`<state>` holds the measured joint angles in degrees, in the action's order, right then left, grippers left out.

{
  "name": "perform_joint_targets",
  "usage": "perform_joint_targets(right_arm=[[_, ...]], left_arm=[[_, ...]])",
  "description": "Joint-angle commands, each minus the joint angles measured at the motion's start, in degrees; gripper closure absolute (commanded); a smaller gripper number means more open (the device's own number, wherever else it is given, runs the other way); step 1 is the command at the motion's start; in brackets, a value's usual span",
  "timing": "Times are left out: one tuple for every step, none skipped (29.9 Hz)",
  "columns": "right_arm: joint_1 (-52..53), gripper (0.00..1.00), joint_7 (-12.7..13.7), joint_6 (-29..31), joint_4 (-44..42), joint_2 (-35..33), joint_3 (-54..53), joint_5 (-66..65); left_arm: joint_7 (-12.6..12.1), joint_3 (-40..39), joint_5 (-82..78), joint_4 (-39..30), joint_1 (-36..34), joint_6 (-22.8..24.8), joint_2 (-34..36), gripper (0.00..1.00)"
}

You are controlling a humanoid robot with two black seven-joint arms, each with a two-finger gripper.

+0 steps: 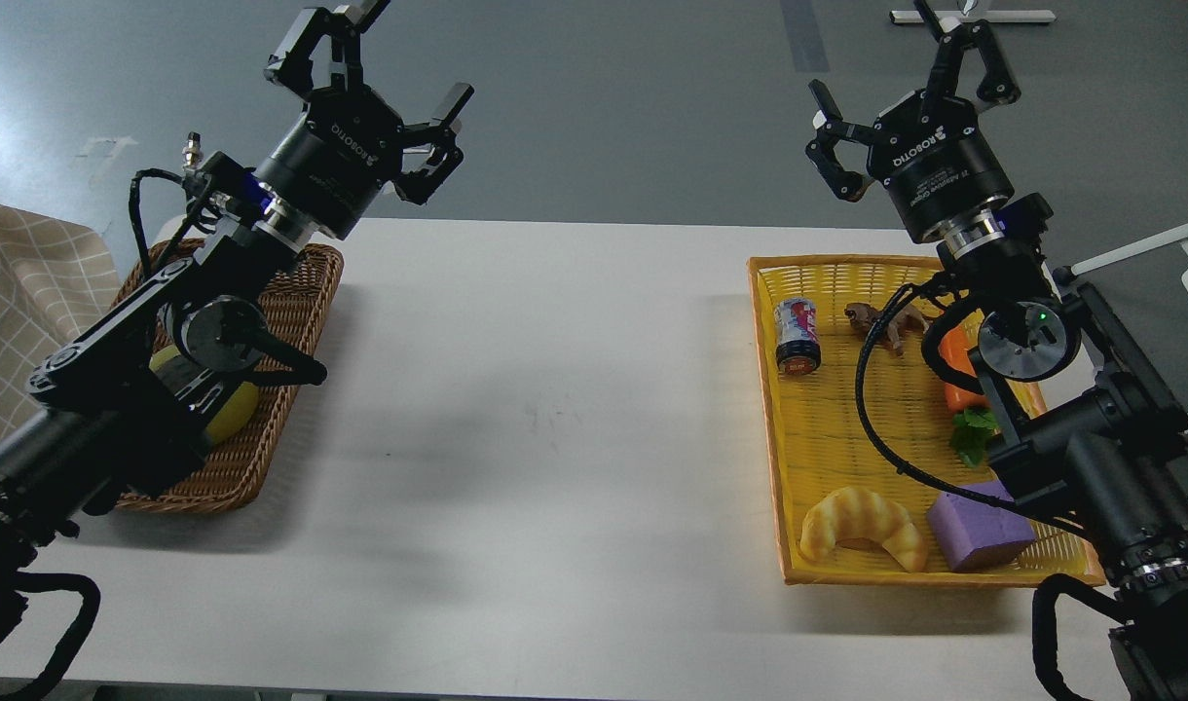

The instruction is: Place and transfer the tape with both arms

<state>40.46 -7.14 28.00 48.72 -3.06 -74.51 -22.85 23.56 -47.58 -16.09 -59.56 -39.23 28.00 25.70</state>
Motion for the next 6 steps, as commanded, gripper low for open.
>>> perform_joint_targets(right_arm=[[-0.12,0.0,-0.07,0.0,0.06,0.43,-0.11,0.09],[-0.2,0.0,-0.07,0.0,0.06,0.43,-0.11,0.09],[-0.38,0.0,-0.33,0.0,0.32,0.51,-0.28,0.09],[-0.56,0.0,-0.51,0.0,0.59,0.51,-0.55,0.18],[-0.56,0.0,-0.42,0.0,0.59,0.51,-0.55,0.18],[-0.47,0.0,-0.33,0.0,0.5,0.51,-0.37,0.18]], left_arm=[[-0.09,-0.67,0.01,-0.03,0.03,0.0,-0.04,0.02],[-0.09,-0.67,0.01,-0.03,-0.06,0.0,-0.04,0.02],[-0.09,-0.67,-0.08,-0.03,0.03,0.0,-0.04,0.02],[-0.09,-0.75,0.0,-0.03,-0.06,0.0,-0.13,0.02],[-0.09,-0.67,0.01,0.05,0.03,0.0,-0.21,0.02],[-0.09,-0.67,0.01,-0.03,0.03,0.0,-0.3,0.02]])
